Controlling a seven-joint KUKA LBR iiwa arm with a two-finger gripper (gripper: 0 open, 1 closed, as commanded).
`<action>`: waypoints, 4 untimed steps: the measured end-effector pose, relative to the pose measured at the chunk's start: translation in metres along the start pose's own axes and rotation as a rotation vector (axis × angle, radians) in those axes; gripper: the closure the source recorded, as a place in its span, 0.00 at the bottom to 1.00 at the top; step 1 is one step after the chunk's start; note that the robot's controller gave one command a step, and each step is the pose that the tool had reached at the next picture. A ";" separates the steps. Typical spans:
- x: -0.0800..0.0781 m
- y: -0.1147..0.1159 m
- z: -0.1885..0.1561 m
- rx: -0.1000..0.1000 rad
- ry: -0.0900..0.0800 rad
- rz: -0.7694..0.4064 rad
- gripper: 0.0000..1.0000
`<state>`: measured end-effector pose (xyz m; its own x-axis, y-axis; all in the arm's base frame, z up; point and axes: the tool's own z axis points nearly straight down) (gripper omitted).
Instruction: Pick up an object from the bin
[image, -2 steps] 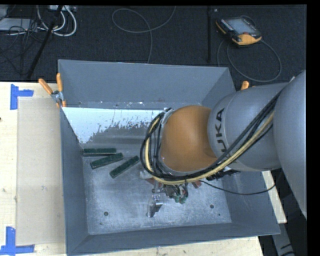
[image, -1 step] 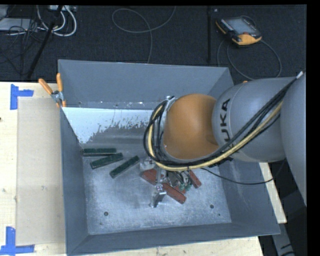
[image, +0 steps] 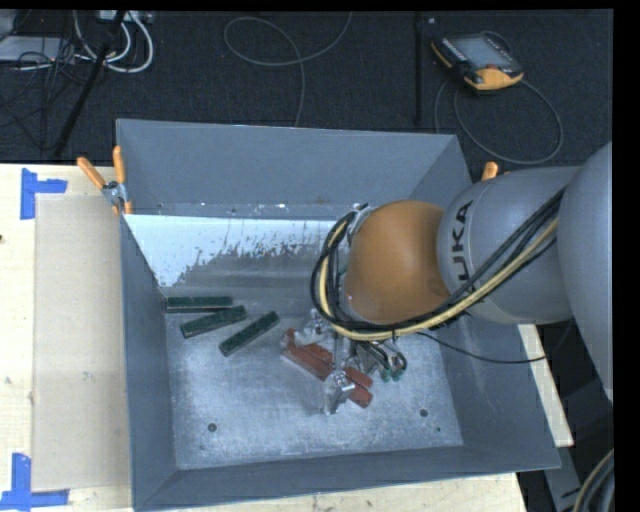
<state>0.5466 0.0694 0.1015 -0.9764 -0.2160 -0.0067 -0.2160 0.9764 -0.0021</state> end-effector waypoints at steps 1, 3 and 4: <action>-0.015 -0.009 0.015 -0.005 0.006 -0.031 0.00; -0.058 -0.065 0.025 -0.003 -0.004 -0.131 1.00; -0.046 -0.082 -0.143 -0.001 0.000 -0.200 1.00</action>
Offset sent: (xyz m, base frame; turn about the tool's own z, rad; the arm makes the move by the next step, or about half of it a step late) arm 0.0667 -0.0519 -0.0315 -0.1359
